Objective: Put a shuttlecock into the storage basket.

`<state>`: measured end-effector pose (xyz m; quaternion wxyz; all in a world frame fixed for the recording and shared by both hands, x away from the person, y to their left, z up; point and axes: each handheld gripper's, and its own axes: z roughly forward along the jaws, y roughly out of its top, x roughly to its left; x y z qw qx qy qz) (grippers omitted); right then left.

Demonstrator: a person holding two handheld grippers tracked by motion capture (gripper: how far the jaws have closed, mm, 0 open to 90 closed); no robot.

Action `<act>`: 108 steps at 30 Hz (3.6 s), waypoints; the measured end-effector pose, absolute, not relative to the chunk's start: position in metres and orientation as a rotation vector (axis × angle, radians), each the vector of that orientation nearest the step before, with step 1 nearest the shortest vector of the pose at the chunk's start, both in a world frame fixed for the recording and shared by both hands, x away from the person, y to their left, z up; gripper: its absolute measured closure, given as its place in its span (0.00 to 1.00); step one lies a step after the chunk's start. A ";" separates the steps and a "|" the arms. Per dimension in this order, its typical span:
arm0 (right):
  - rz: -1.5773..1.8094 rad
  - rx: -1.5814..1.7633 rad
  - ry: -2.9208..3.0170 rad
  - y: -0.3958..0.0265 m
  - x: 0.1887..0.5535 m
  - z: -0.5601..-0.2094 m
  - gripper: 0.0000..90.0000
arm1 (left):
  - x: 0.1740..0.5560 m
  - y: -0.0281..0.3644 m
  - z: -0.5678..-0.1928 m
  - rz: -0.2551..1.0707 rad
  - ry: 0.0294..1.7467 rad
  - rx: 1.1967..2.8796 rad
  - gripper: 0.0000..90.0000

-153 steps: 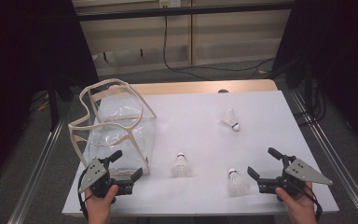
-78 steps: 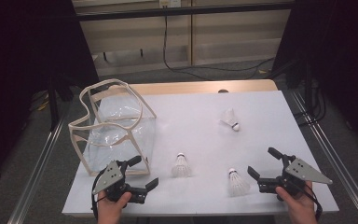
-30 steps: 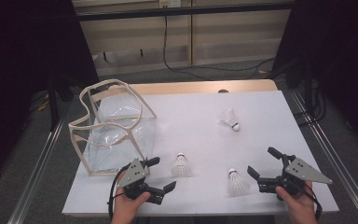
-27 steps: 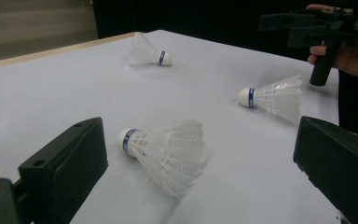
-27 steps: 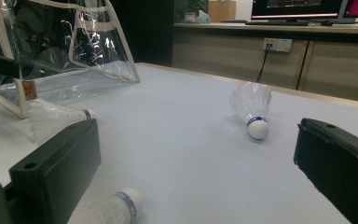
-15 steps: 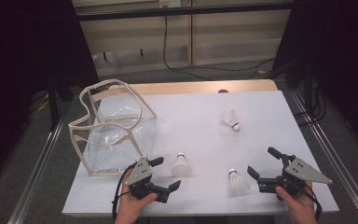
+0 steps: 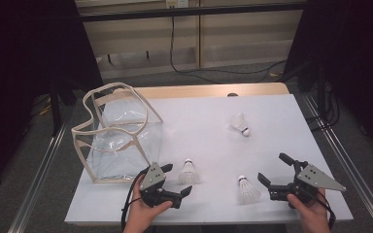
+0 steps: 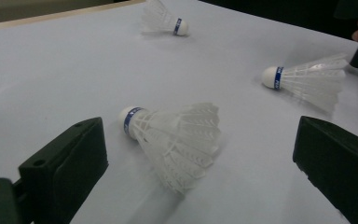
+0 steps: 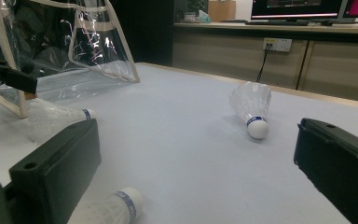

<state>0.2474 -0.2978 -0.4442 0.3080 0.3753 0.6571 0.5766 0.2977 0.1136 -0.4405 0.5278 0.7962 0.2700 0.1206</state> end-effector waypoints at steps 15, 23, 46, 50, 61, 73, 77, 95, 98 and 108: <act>1.524 0.993 1.734 -0.298 0.248 -0.444 0.00 | 0.303 0.105 -0.446 0.275 0.700 1.956 0.08; 1.520 0.988 1.737 -0.298 0.248 -0.444 0.00 | 0.305 0.104 -0.447 0.270 0.710 1.979 0.10; 1.525 0.986 1.735 -0.299 0.248 -0.444 0.00 | 0.316 0.089 -0.447 0.347 0.845 1.988 0.31; 1.527 0.988 1.734 -0.299 0.248 -0.444 0.00 | 0.318 0.087 -0.448 0.347 0.862 1.993 0.33; 1.527 0.990 1.734 -0.299 0.247 -0.444 0.00 | 0.324 0.083 -0.450 0.358 0.902 2.015 0.42; 1.525 0.988 1.735 -0.299 0.247 -0.444 0.00 | 0.327 0.076 -0.452 0.347 0.942 2.029 0.58; 1.525 0.985 1.732 -0.299 0.247 -0.443 0.00 | 0.328 0.075 -0.453 0.344 0.948 2.039 0.66; 1.527 0.986 1.729 -0.299 0.247 -0.443 0.00 | 0.331 0.077 -0.452 0.257 0.977 2.050 0.96; 1.528 0.987 1.724 -0.300 0.247 -0.443 0.00 | 0.331 0.077 -0.451 0.232 0.971 2.051 0.97; 1.534 0.991 1.717 -0.301 0.247 -0.443 0.00 | 0.335 0.076 -0.441 0.165 0.960 2.035 0.98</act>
